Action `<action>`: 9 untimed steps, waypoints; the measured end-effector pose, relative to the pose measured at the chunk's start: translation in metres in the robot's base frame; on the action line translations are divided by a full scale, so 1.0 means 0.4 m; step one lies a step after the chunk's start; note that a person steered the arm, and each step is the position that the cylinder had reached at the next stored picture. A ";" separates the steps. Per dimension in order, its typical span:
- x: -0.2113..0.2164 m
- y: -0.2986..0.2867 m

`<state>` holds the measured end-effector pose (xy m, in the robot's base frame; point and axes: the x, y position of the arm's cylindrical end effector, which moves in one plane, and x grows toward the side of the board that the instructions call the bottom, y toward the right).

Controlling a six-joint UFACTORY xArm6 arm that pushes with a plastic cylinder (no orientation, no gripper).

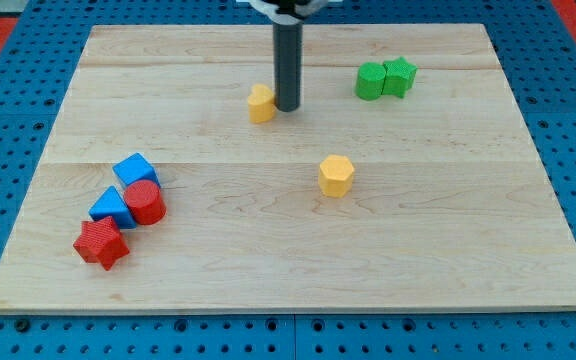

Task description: Push the yellow heart up and left

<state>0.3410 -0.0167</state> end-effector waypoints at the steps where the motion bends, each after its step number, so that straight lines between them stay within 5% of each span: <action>1: 0.018 -0.033; 3: 0.077 -0.153; 9: -0.183 -0.174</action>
